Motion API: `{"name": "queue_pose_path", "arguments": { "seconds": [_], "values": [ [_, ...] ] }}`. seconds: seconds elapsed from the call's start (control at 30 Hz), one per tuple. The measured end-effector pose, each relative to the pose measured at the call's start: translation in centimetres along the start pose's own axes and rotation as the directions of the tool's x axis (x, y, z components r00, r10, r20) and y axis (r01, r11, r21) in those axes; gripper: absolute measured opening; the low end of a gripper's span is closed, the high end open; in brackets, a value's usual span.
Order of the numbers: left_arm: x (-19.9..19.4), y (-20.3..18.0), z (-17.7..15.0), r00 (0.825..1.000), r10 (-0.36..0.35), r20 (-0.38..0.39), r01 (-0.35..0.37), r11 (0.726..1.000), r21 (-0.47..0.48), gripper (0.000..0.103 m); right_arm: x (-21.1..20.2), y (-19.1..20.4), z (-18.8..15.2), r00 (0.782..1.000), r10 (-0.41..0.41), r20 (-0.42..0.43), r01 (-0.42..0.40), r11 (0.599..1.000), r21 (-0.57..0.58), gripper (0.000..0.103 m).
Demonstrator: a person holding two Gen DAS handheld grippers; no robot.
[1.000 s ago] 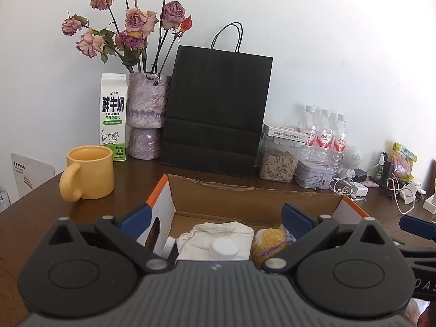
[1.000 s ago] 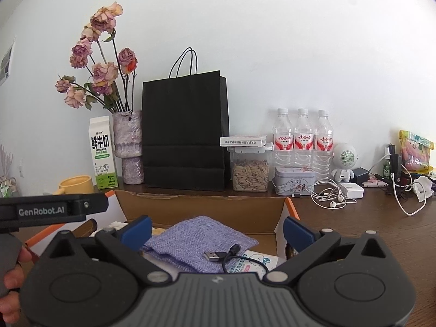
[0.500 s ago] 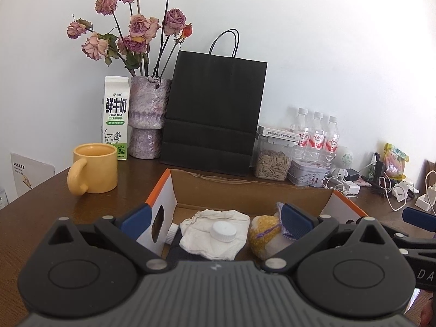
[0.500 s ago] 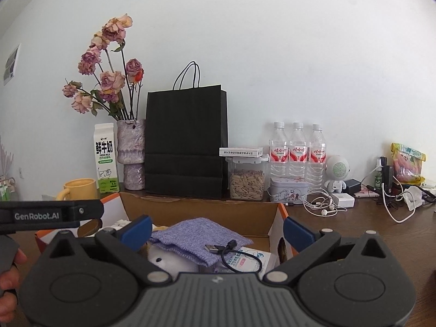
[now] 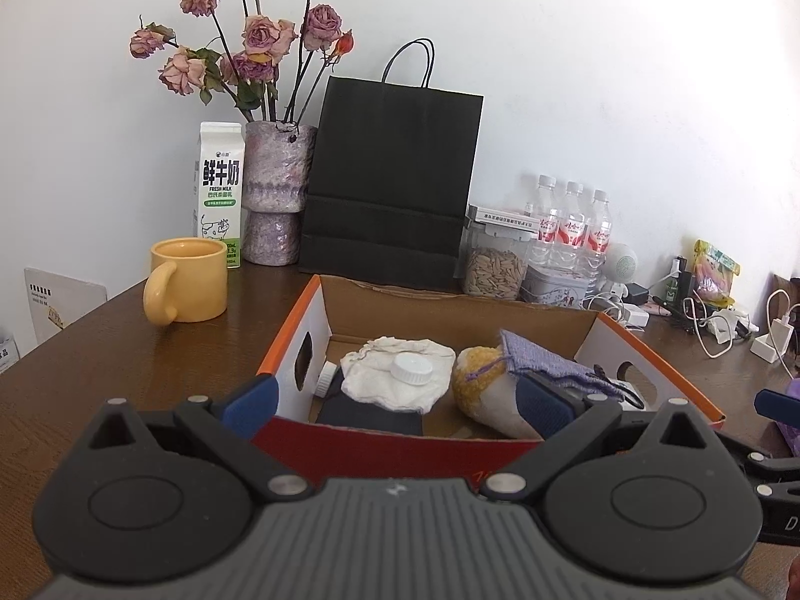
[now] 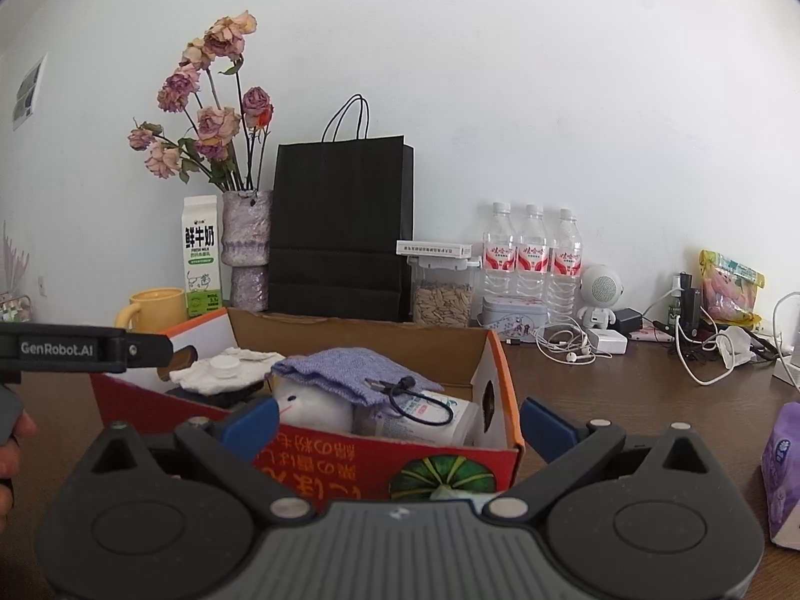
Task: Organize objects
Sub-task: 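Withdraw both grippers from the box toward the clear plastic bag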
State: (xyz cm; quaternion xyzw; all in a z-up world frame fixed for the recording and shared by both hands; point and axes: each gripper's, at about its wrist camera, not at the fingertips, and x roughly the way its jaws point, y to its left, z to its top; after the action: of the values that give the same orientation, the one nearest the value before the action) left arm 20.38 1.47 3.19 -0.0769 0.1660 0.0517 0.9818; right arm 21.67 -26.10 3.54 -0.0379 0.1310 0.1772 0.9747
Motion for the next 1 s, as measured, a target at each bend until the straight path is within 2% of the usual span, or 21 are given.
{"name": "queue_pose_path", "arguments": {
  "seconds": [0.3,0.53,0.73,0.9,1.0],
  "values": [
    [-1.2,0.7,-1.0,0.998,0.007,-0.056,-0.006,1.000,0.017,0.103,-1.0,-1.3,-1.9,0.994,-0.028,-0.101,0.025,0.999,-0.032,0.103],
    [-1.6,1.6,-2.0,0.989,0.038,-0.144,-0.034,0.999,0.032,0.103,-0.5,-2.4,-2.9,0.982,-0.030,-0.188,0.027,1.000,-0.015,0.103],
    [-2.2,2.5,-2.6,0.982,0.056,-0.182,-0.049,0.998,0.043,0.103,1.2,-2.9,-3.1,0.965,-0.057,-0.256,0.060,0.998,0.005,0.102],
    [-2.4,2.8,-2.6,0.980,0.064,-0.187,-0.057,0.997,0.043,0.103,2.0,-2.9,-3.0,0.964,-0.058,-0.260,0.063,0.998,0.011,0.094],
    [-2.3,2.7,-2.6,0.979,0.063,-0.193,-0.056,0.997,0.044,0.103,2.6,-2.9,-3.0,0.960,-0.035,-0.279,0.040,0.999,0.013,0.079]
  ]
}}
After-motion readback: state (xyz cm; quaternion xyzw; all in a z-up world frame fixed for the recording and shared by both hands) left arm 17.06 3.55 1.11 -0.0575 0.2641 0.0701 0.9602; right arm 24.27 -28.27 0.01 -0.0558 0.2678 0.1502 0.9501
